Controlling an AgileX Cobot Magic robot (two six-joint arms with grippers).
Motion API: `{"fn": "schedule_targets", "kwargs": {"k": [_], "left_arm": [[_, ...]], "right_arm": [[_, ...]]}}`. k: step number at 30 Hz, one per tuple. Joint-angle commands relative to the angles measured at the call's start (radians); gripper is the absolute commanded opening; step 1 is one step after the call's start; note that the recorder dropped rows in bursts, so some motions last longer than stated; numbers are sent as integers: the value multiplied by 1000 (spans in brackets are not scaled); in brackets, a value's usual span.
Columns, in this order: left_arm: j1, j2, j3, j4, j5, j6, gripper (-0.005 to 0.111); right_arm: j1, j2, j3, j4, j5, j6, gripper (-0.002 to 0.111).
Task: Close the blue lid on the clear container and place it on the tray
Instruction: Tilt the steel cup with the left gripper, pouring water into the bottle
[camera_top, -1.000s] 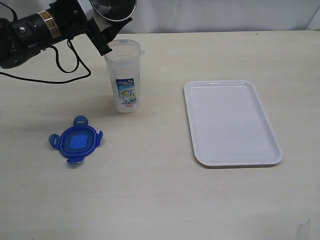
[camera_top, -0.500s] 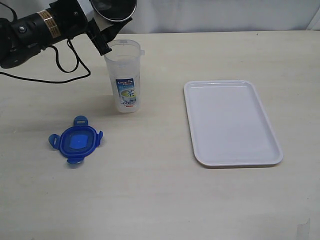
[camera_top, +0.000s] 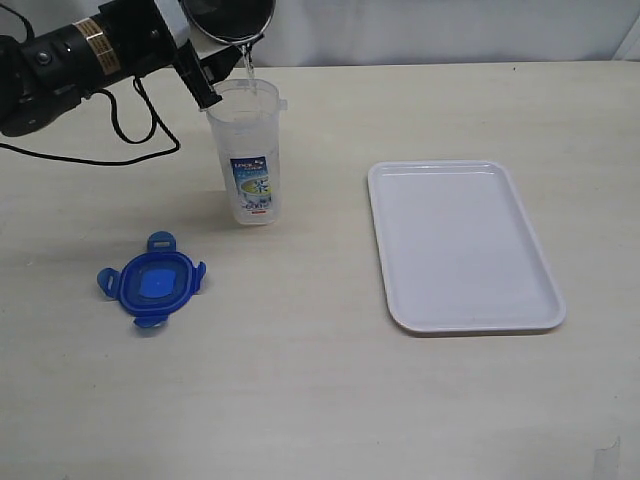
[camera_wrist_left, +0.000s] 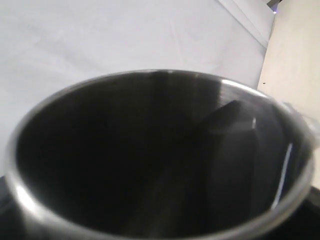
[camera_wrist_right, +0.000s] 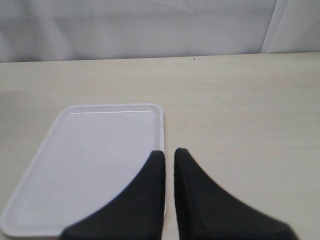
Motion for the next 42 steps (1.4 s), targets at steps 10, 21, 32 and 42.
{"fn": "schedule_targets", "kwargs": {"k": [10, 21, 32, 42], "left_arm": [[1, -20, -15, -27, -49, 80, 0], [1, -20, -15, -27, -38, 111, 0], [1, -20, -15, -27, -38, 129, 0], [1, -20, -15, -27, -15, 120, 0]], "right_arm": [[-5, -1, 3, 5, 1, 0, 7], [-5, -1, 3, 5, 1, 0, 7], [-5, -1, 3, 5, 1, 0, 7], [-5, -1, 3, 5, 1, 0, 7]]}}
